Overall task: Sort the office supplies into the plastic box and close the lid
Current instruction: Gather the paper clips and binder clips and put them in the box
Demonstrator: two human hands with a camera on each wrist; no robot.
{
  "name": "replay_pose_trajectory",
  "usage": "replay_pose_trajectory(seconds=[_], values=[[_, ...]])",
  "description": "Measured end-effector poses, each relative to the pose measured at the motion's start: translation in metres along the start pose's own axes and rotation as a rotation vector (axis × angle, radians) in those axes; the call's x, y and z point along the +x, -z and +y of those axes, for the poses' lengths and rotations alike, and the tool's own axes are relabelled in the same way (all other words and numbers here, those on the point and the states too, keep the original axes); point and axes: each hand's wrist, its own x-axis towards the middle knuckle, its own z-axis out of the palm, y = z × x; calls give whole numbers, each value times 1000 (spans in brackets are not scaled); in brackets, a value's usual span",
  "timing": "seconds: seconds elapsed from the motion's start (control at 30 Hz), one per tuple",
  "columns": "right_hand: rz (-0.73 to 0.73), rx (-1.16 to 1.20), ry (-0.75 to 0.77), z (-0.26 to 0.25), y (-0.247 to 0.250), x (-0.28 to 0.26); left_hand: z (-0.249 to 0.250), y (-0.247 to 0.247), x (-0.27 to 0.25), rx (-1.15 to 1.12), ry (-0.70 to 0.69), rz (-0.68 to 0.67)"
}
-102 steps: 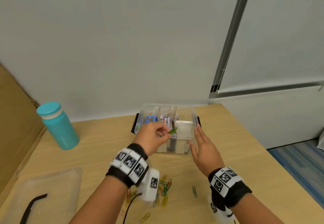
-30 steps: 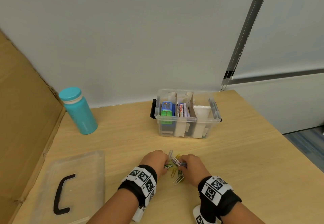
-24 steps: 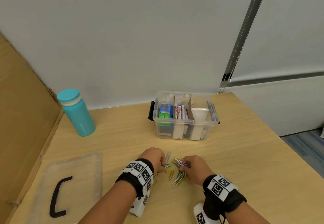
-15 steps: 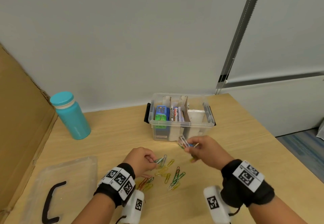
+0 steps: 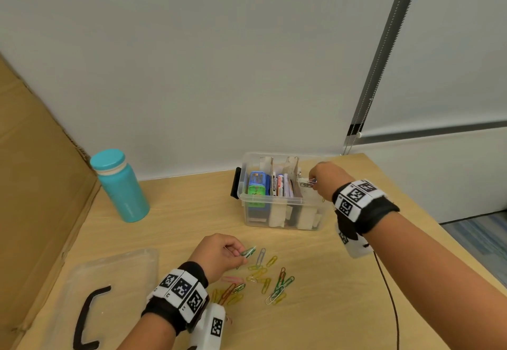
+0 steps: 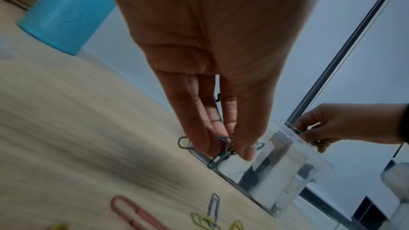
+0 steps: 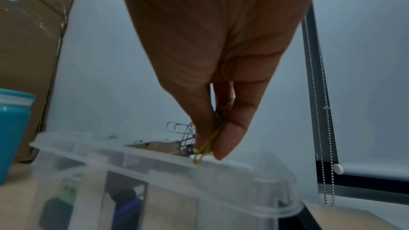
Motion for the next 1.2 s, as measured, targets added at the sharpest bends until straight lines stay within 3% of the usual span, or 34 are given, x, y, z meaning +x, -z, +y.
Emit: replay_pose_trajectory(seconds=[0.2, 0.33, 0.47, 0.57, 0.63, 0.9, 1.03, 1.2], values=[[-143, -84, -9, -7, -8, 20, -3, 0, -6, -15, 6, 5], [-176, 32, -7, 0, -9, 19, -2, 0, -7, -27, 13, 20], [46, 253, 51, 10, -14, -8, 5, 1, -10, -51, 2, 66], [375, 176, 100, 23, -36, -44, 20, 3, -15, -102, -60, 144], [458, 163, 96, 36, -59, -63, 37, 4, -14, -134, -122, 197], [435, 195, 151, 52, -102, -81, 140, -20, 47, -105, -326, 258], [421, 180, 164, 54, -107, -79, 153, -53, 98, 5, -261, 263], [377, 191, 178, 56, -109, -78, 153, -65, 137, 387, -173, 184]])
